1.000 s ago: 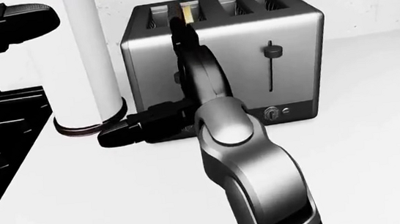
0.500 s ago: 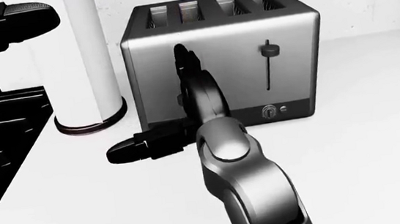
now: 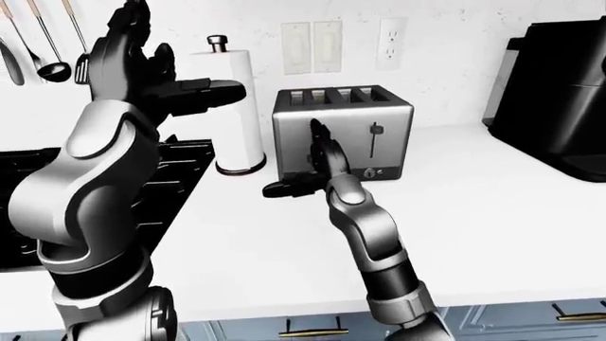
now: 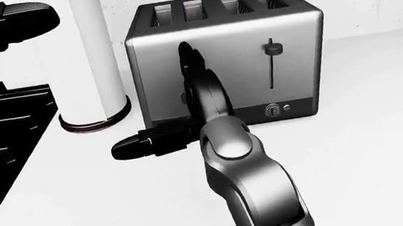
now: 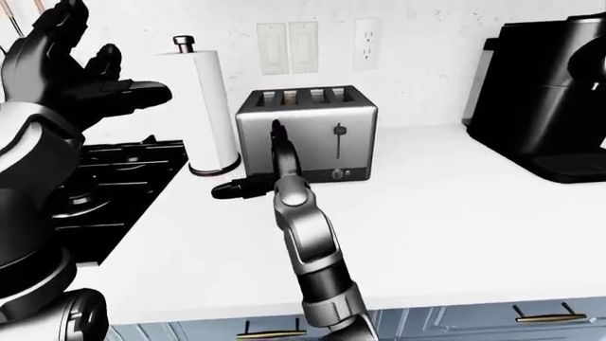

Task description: Push down the lever of the toaster to turn it on.

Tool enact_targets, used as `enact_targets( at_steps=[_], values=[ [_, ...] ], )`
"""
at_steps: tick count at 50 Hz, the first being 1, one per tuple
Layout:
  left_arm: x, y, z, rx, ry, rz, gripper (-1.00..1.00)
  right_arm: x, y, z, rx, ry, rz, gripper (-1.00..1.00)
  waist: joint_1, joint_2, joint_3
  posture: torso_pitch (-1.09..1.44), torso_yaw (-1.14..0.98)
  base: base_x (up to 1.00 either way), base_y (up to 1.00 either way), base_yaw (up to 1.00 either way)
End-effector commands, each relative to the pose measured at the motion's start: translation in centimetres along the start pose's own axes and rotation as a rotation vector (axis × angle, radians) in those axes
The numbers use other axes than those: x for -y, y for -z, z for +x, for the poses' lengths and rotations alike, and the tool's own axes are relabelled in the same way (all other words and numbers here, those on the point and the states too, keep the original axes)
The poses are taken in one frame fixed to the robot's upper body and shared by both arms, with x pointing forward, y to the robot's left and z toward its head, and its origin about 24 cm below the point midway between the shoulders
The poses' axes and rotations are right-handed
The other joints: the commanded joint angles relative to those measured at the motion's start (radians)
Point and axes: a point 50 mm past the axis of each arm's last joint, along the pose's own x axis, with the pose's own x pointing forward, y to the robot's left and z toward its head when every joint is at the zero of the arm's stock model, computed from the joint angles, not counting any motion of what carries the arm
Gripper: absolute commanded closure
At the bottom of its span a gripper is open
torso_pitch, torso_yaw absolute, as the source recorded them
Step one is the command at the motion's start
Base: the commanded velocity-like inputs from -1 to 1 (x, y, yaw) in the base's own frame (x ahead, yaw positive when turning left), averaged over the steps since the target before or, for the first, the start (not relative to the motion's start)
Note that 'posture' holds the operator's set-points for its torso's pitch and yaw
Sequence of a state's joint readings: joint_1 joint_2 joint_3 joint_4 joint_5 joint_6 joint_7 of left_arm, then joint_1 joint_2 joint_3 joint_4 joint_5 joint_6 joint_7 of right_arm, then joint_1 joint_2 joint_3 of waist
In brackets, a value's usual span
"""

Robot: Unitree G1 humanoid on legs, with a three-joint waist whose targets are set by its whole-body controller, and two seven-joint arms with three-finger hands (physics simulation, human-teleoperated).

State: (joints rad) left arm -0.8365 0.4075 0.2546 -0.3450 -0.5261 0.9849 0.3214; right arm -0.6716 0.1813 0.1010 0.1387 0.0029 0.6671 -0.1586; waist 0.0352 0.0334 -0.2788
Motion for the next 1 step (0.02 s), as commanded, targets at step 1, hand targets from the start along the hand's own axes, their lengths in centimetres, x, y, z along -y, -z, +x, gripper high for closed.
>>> enact_targets(
  at_steps=[1],
  values=[
    [0.10,-1.64,-0.16,0.078,0.005,-0.007,-1.00,0.07,-0.43,0.13,0.000,0.003,-0.003,-1.00,0.001,0.006,-0.001,-0.40,0.00,0.00,0.00,0.00]
  ],
)
